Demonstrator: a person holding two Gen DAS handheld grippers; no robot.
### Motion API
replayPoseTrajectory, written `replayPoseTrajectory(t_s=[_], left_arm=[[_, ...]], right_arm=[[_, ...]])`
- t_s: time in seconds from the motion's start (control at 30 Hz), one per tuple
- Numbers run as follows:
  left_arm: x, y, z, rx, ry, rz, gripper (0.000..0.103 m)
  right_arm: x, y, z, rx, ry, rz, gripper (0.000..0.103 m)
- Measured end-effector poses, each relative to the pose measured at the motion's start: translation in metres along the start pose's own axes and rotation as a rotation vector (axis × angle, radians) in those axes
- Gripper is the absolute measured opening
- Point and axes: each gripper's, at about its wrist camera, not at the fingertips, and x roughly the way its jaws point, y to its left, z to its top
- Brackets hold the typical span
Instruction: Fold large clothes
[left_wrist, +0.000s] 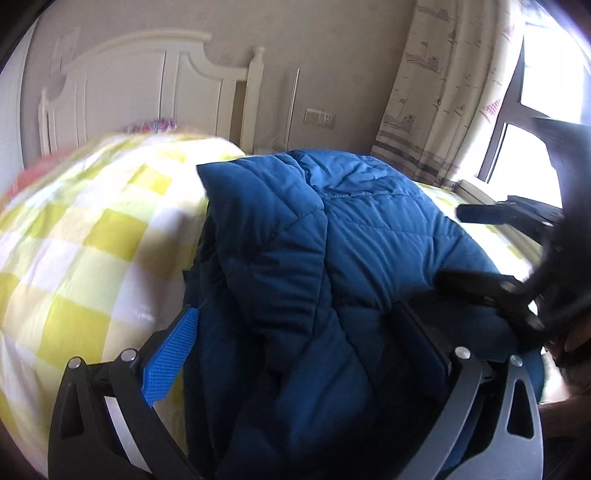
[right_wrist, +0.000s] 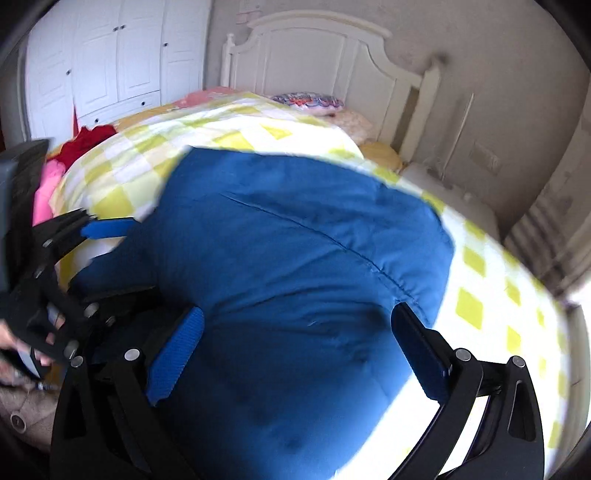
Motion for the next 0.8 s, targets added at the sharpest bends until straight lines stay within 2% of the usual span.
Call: replayPoseTrajectory(t_s=[0.07,0.1,0.2,0.23,0.3,0.4,0.47,0.57,0.73,0.8], left_arm=[[-0.017,0.004,0.006,-0.007,-0.015,0.028,0.101],[-0.034,0.007,0.009,-0.013,-0.054,0.075,0.101],[-0.066,0.006,0.012,-0.001,-0.131,0.127,0.101],[-0.074,0.004,0.009,0.027,-0.134,0.172,0.101],[-0.074,0.000,0.002,0.064,-0.106,0.206,0.101],[-0.060,0.000,-0.012,0.105,-0.040,0.220,0.101],[-0.052,0.006,-0.024,0.087,-0.018,0.218,0.101],[-0.042,0.016,-0.033,0.057,0.010,0.187,0.101],[-0.026,0.014,-0.042,0.080,0.015,0.200,0.101],[-0.023,0.021,-0.045,0.041,0.021,0.159,0.101]], right_arm=[[-0.029,0.013,-0.002,-0.053,-0.055,-0.003,0.098],[-0.041,0.019,-0.004,-0.074,-0.078,-0.014,0.098],[-0.069,0.039,-0.012,-0.118,-0.137,-0.001,0.098],[-0.071,0.044,-0.015,-0.127,-0.141,0.009,0.098],[-0.063,0.057,-0.021,-0.150,-0.122,0.021,0.097],[-0.030,0.070,-0.027,-0.144,-0.035,0.090,0.089],[-0.016,0.073,-0.034,-0.139,-0.032,0.124,0.091],[-0.003,0.078,-0.039,-0.172,-0.012,0.128,0.093],[0.004,0.085,-0.041,-0.194,0.009,0.115,0.095],[0.003,0.083,-0.041,-0.191,0.012,0.120,0.095]])
